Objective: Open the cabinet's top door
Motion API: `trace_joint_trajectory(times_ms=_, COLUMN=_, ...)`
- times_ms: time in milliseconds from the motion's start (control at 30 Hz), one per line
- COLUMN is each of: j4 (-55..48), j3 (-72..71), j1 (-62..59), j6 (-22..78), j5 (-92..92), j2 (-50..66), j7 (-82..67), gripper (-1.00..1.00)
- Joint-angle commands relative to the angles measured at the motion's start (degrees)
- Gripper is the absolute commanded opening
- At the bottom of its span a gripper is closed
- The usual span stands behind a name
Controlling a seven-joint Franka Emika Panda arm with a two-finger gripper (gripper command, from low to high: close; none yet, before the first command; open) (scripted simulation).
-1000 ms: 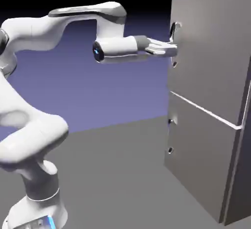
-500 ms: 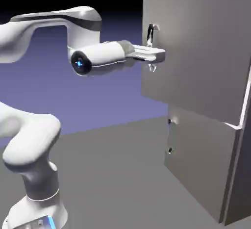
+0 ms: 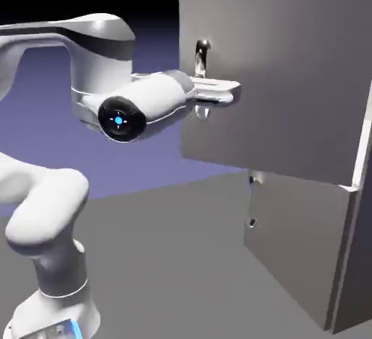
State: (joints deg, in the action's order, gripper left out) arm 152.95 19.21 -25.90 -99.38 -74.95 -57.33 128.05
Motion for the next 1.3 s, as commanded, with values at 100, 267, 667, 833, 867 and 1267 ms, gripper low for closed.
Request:
trace_joint_trajectory(times_ms=100, j4=-5.17, j3=8.31, j1=2.55, j6=9.34, j5=6.56, j2=5.27, j7=-1.52, gripper=-1.0)
trace_joint_trajectory(times_ms=267, j4=-13.86, j3=18.69, j1=8.08, j6=21.27, j5=12.97, j2=13.25, j7=-3.86, gripper=-1.0)
trace_joint_trajectory(times_ms=667, j4=-35.87, j3=43.61, j1=27.6, j6=46.36, j5=18.67, j2=31.9, j7=-10.28, gripper=-1.0)
trace_joint_trajectory(times_ms=833, j4=-41.94, j3=54.0, j1=36.96, j6=52.52, j5=18.93, j2=36.31, j7=-12.09, gripper=-1.0)
trace_joint_trajectory(times_ms=867, j4=-42.89, j3=56.06, j1=39.02, j6=53.28, j5=19.07, j2=36.67, j7=-12.23, gripper=-1.0)
trace_joint_trajectory(times_ms=1267, j4=-53.78, j3=74.97, j1=63.94, j6=55.81, j5=23.98, j2=29.45, j7=-7.77, gripper=-1.0)
